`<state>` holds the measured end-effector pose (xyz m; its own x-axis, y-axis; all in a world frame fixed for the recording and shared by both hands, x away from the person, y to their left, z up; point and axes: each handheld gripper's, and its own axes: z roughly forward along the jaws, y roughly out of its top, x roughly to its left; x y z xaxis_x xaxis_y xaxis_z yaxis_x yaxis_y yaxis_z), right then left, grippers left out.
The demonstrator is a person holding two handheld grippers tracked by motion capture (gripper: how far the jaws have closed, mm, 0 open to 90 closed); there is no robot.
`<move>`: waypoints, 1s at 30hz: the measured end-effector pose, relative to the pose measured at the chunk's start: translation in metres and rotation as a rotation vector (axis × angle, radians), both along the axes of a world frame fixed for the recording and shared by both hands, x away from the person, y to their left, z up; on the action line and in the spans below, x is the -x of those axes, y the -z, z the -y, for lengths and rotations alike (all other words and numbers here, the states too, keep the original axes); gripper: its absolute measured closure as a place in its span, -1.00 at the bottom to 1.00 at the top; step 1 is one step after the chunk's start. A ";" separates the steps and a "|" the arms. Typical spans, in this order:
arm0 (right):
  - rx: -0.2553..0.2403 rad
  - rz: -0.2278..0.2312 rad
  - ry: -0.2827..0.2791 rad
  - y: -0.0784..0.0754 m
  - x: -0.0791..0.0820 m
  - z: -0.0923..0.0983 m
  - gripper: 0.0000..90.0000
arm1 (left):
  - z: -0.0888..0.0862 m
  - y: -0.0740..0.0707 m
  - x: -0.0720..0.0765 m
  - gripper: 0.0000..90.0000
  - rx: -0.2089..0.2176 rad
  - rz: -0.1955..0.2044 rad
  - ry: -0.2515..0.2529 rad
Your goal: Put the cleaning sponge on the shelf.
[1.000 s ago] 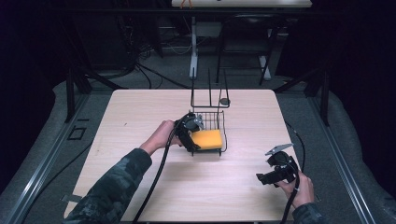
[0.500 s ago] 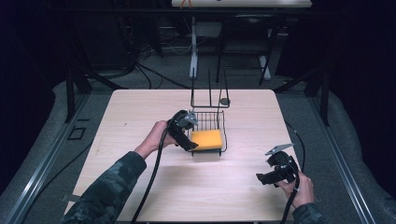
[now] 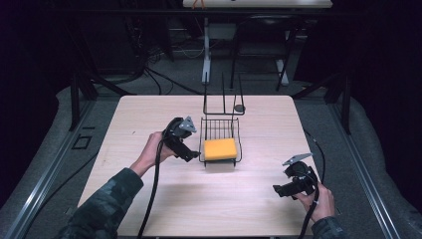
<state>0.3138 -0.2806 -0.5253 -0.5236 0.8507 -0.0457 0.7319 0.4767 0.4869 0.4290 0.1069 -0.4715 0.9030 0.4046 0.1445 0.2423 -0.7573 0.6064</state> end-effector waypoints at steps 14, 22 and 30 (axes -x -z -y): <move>-0.001 -0.001 0.001 0.000 0.001 -0.001 -0.79 | -0.049 -0.015 0.031 -0.93 0.063 0.049 -0.158; 0.005 0.001 -0.004 -0.001 0.001 -0.004 -0.79 | -0.078 -0.012 0.057 -0.95 0.085 0.055 -0.242; 0.009 -0.002 -0.008 0.000 0.001 -0.005 -0.79 | -0.098 0.004 0.078 -0.96 0.056 0.037 -0.312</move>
<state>0.3128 -0.2757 -0.5258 -0.5307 0.8460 -0.0519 0.7290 0.4869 0.4811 0.3508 0.2048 -0.4754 0.7288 0.6692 0.1448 0.4345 -0.6154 0.6576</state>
